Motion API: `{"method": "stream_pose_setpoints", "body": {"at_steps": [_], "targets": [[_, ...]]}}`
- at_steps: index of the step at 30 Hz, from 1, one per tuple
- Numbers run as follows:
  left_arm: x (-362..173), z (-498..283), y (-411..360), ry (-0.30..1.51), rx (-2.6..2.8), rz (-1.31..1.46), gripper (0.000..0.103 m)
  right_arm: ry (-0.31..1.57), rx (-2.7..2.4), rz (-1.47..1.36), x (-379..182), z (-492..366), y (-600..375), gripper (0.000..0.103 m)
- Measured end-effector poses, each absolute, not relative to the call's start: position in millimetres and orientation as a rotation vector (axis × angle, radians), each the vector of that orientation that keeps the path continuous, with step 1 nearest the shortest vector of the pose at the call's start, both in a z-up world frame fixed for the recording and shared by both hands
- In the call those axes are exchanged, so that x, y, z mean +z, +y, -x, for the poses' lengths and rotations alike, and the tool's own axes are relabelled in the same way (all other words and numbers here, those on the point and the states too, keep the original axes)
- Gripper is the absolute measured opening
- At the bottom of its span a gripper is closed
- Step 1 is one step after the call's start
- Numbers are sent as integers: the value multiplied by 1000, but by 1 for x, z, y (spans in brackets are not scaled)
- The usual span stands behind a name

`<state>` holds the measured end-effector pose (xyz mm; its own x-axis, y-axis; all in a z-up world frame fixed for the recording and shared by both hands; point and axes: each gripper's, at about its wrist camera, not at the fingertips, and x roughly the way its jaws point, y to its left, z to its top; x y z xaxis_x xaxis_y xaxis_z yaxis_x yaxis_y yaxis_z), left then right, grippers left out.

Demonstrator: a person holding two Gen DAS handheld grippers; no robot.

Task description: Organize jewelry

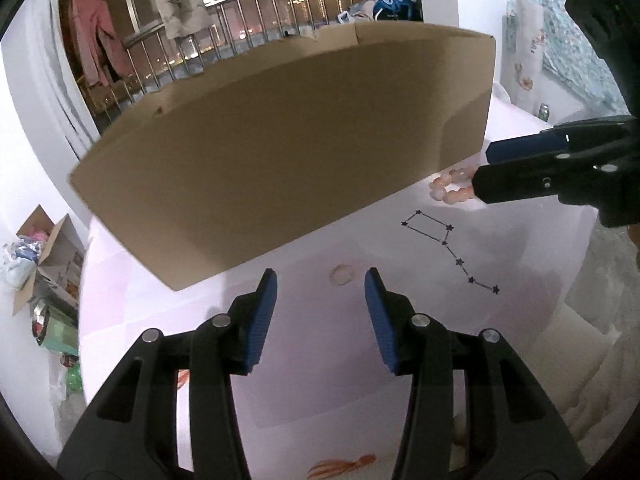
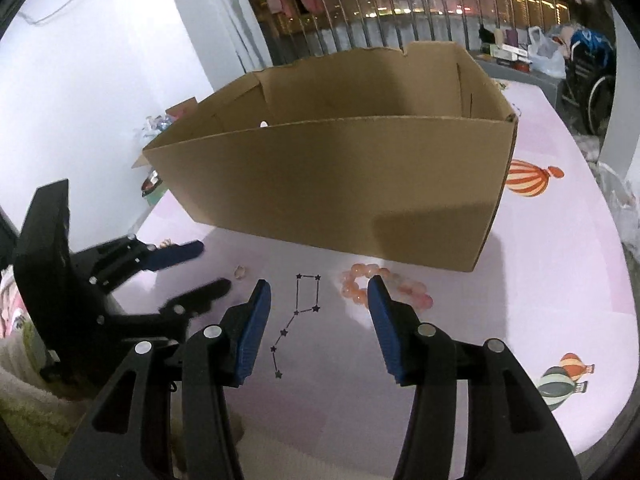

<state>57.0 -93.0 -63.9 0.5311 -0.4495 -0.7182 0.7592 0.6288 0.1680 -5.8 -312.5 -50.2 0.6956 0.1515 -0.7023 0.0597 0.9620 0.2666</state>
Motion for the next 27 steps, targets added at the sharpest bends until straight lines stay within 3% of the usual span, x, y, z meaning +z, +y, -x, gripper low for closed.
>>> {"method": "stream_pose_setpoints", "body": {"at_steps": [5, 15, 23, 25, 27], "targets": [[-69, -66, -96, 704, -775, -482, 42, 804, 48, -299, -55, 2, -315, 50], [-69, -72, -99, 736, -871, -466, 20, 809, 51, -322, -59, -2, -319, 50], [-71, -78, -95, 766, -934, -451, 18, 803, 54, -330, -57, -2, -319, 50], [-71, -77, -96, 763, -943, -457, 11, 801, 53, -329, -58, -1, -320, 50], [-69, -83, -96, 755, -945, -470, 11, 799, 52, -329, -57, -1, -321, 50]]}}
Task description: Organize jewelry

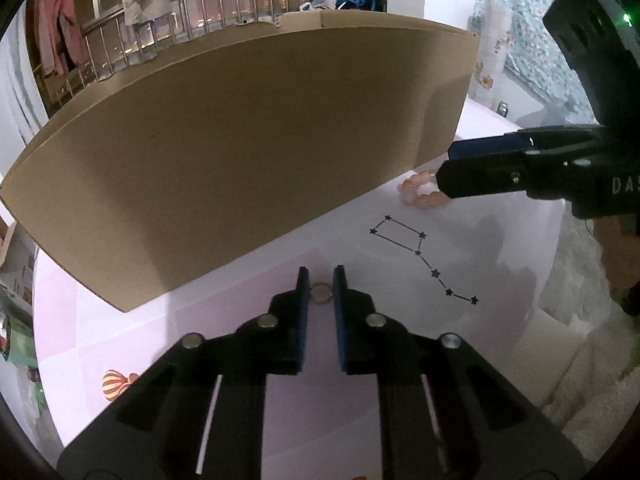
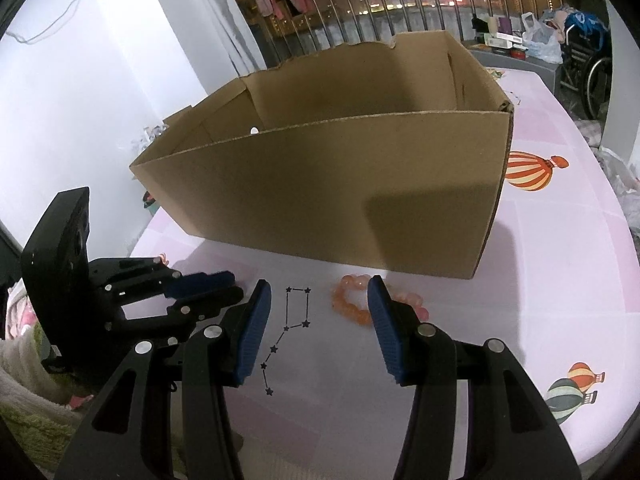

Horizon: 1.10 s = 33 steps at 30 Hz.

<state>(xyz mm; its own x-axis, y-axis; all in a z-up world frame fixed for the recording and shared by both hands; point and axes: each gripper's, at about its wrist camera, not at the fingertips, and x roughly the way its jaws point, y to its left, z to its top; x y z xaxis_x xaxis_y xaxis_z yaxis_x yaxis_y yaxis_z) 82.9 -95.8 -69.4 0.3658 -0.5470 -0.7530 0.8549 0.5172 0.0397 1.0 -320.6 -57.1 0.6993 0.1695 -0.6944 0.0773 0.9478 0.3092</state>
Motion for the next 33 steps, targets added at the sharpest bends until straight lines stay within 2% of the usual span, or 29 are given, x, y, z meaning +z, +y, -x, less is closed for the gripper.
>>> {"method": "stream_pose_setpoints", "body": {"at_steps": [20, 28, 33], "targets": [[-67, -77, -97, 763, -857, -439, 10, 830, 47, -198, -59, -13, -310, 48], [-67, -78, -101, 768, -784, -459, 10, 894, 23, -131, -70, -25, -306, 33], [-63, -80, -103, 785, -751, -451, 10, 920, -10, -110, -75, -31, -303, 17]]}}
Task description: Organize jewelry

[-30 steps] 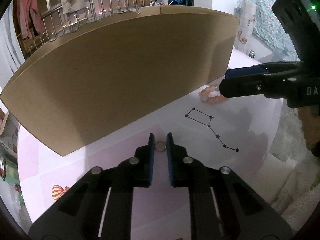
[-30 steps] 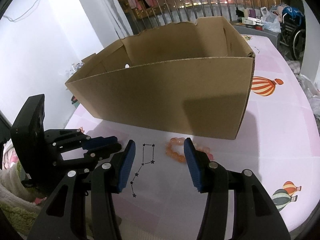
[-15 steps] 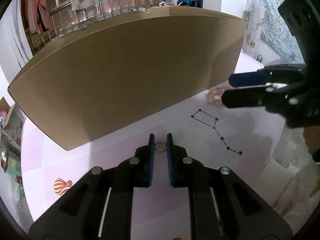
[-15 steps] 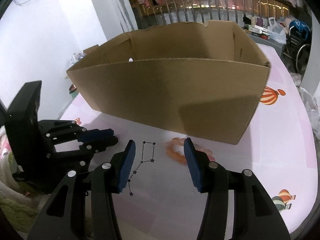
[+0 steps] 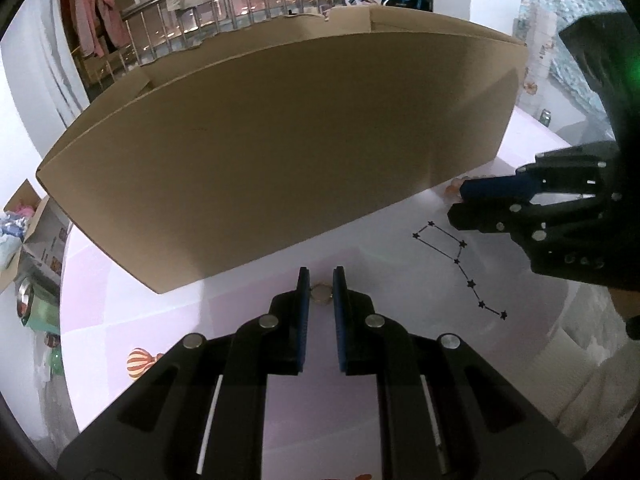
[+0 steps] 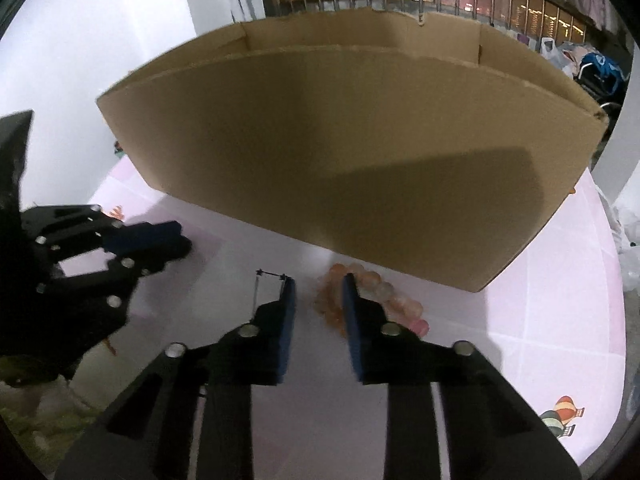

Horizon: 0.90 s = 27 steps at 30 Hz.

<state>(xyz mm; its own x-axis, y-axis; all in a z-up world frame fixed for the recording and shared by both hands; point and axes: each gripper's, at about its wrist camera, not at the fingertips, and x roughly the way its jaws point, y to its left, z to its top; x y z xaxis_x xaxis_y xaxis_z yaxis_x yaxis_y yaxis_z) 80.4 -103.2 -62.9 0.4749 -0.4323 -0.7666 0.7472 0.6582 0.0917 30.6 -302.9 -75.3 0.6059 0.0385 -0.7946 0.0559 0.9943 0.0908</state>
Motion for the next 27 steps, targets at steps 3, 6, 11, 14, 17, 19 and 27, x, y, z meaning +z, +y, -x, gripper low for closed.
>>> {"method": "stream_pose_setpoints", "body": {"at_steps": [3, 6, 11, 14, 17, 19, 27], "targets": [[-60, -81, -105, 790, -729, -457, 10, 925, -30, -109, -75, -31, -304, 10], [-57, -81, -106, 793, -716, -456, 10, 923, -37, -140, -74, -31, -307, 10], [-54, -80, -104, 801, -708, -442, 10, 900, -38, -162, -67, -25, -310, 10], [-50, -81, -103, 799, -702, -438, 10, 881, -42, -172, -62, -19, -313, 10], [-47, -82, -103, 796, -688, -438, 10, 867, -49, -178, -57, -16, -315, 10], [-45, -82, -102, 794, -674, -439, 10, 857, -54, -183, -55, -14, -316, 10], [-35, -80, -99, 793, -646, -420, 10, 816, -69, -197, -43, 0, -322, 10]]}}
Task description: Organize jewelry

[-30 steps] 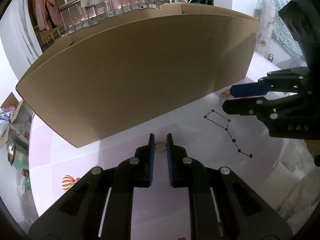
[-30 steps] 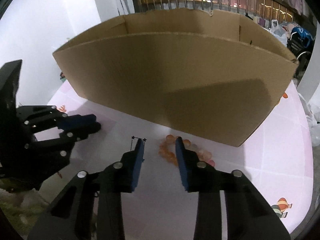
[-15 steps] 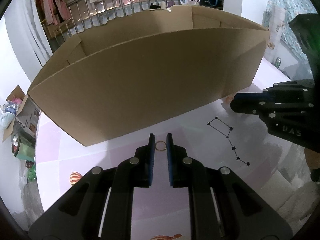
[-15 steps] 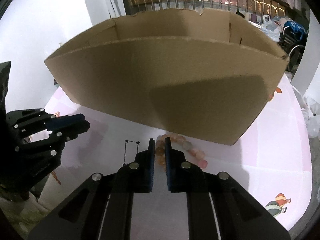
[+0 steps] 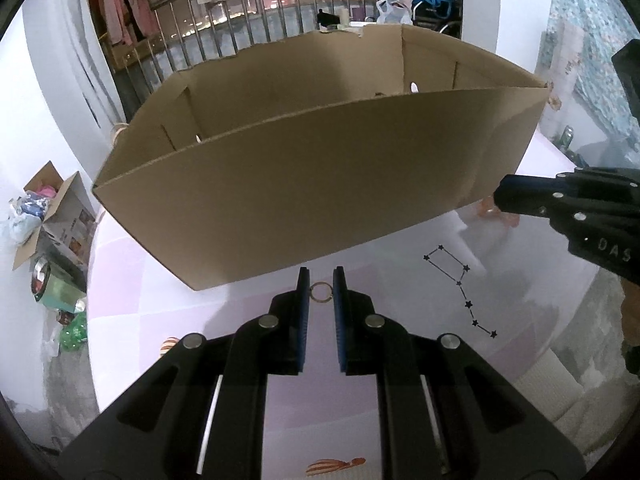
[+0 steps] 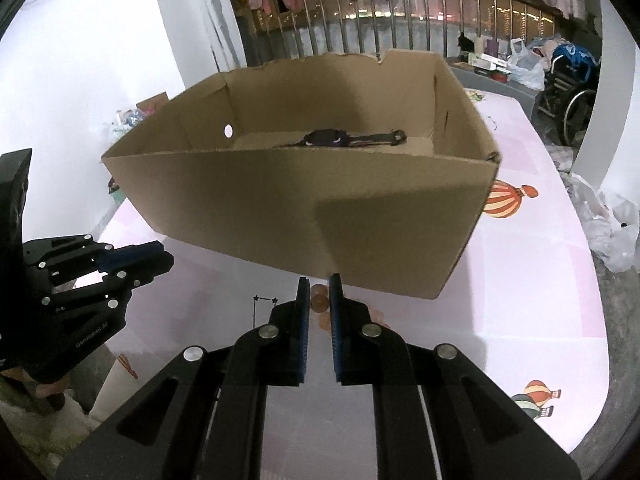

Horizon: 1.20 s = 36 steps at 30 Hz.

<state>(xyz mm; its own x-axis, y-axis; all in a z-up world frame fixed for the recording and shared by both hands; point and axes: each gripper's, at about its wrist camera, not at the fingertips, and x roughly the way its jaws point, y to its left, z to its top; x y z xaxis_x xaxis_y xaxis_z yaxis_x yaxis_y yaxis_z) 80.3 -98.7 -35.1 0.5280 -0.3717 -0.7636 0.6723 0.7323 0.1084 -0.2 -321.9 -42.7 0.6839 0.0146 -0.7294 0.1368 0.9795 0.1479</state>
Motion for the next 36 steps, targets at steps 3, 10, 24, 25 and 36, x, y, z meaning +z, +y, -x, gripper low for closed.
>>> {"method": "stream_pose_setpoints", "body": {"at_steps": [3, 10, 24, 25, 36], "targets": [[-31, -76, -98, 785, -643, -418, 10, 804, -77, -197, -39, 2, -321, 10], [-23, -67, -97, 766, -634, -415, 10, 772, -88, -187, -27, 8, -317, 10], [9, -46, -78, 690, -656, -367, 10, 663, -78, -186, 12, 39, -318, 10], [15, -44, -75, 682, -664, -351, 10, 652, -74, -187, 18, 41, -318, 10], [81, -66, -81, 612, -785, -236, 11, 525, 53, -229, 81, 27, -346, 10]]}}
